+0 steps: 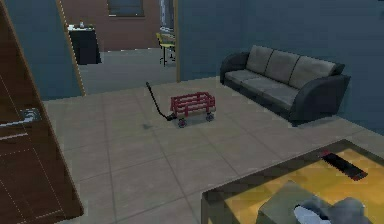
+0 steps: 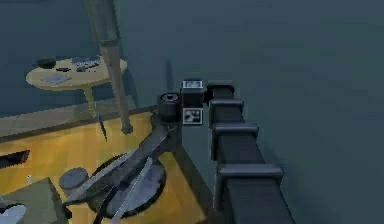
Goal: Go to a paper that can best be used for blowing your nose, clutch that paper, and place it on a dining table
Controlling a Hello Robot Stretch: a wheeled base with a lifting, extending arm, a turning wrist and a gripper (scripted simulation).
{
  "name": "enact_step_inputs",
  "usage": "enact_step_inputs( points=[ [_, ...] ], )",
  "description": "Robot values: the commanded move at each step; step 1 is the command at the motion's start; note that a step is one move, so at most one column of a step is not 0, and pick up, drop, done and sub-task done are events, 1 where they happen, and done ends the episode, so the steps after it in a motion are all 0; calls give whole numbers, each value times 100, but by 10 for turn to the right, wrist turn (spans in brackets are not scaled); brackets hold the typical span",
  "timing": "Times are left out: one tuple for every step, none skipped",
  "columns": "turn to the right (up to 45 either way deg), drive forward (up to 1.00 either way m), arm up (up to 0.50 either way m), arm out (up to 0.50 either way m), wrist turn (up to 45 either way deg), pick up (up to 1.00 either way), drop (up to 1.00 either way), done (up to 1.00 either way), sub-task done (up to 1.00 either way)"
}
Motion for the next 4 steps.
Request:
enact_step_inputs(
  points=[
    [0,0,0,-18,0,0,0,0,0],
    [-450,0,0,0,0,0,0,0,0],
    [-270,0,0,0,0,0,0,0,0],
    [0,20,0,0,0,0,0,0,0]
  ],
)
